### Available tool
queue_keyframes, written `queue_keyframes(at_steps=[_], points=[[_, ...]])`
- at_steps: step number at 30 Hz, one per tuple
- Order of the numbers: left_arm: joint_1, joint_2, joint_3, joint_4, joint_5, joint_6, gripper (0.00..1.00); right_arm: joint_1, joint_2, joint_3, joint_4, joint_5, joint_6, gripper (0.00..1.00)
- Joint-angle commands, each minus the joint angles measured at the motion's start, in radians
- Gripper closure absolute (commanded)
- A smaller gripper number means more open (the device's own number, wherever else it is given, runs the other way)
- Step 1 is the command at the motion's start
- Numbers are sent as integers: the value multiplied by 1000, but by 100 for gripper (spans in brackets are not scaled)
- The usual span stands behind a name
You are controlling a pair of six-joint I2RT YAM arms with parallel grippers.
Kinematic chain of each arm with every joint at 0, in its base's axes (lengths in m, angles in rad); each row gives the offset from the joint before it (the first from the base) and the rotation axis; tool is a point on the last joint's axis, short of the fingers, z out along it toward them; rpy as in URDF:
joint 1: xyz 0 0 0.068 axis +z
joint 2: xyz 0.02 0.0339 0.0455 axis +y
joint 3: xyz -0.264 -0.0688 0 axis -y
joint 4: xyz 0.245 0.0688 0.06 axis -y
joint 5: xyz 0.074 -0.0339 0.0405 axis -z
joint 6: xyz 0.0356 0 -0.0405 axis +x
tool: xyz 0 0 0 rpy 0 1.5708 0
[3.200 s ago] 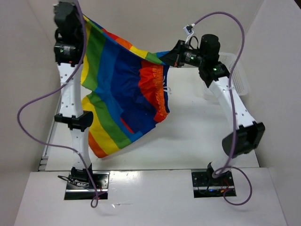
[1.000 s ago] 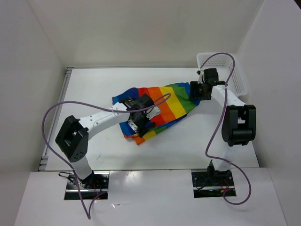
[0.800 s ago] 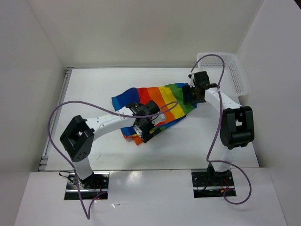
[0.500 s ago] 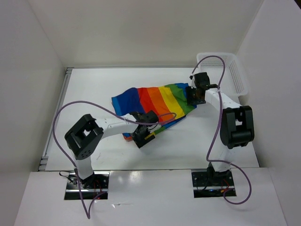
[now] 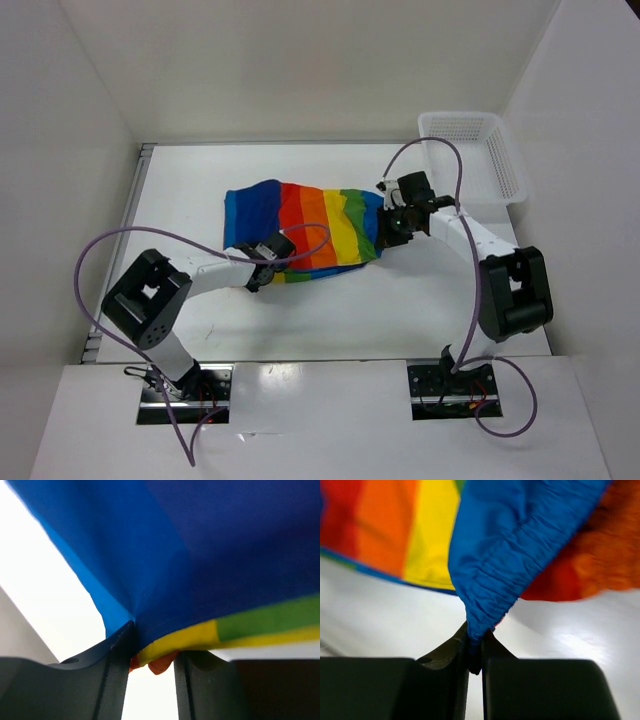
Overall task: Fold and stack the shorts
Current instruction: Fold the shorts
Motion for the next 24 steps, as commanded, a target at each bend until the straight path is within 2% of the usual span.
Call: queue_keyframes(at_steps=[1,4,7,9,12,15,19,21,24], points=[[59,-33,-8,119,-92,0,55,17,-78,-36,-24,-166,103,91],[145,-43,30,131,-101,0,50,17,-125,-57,16,-250,212,93],[218,-62,85,131,-101,0,43,17,-156,-147,103,-364,385,93],[241,-83,94,81,-69,0,31,17,-171,-178,137,-389,465,93],[241,-135,105,-20,21,0,17,17,-171,-182,136,-328,455,94],[228,-187,129,-140,119,0,14,17,-171,-145,136,-327,455,94],[280,-237,227,-258,296,0,10,17,-171,-76,136,-329,413,94],[371,-237,283,-281,412,0,5,-15,-171,-53,125,-315,372,94],[522,-171,357,-292,544,0,3,-49,-161,-63,125,-297,347,94]])
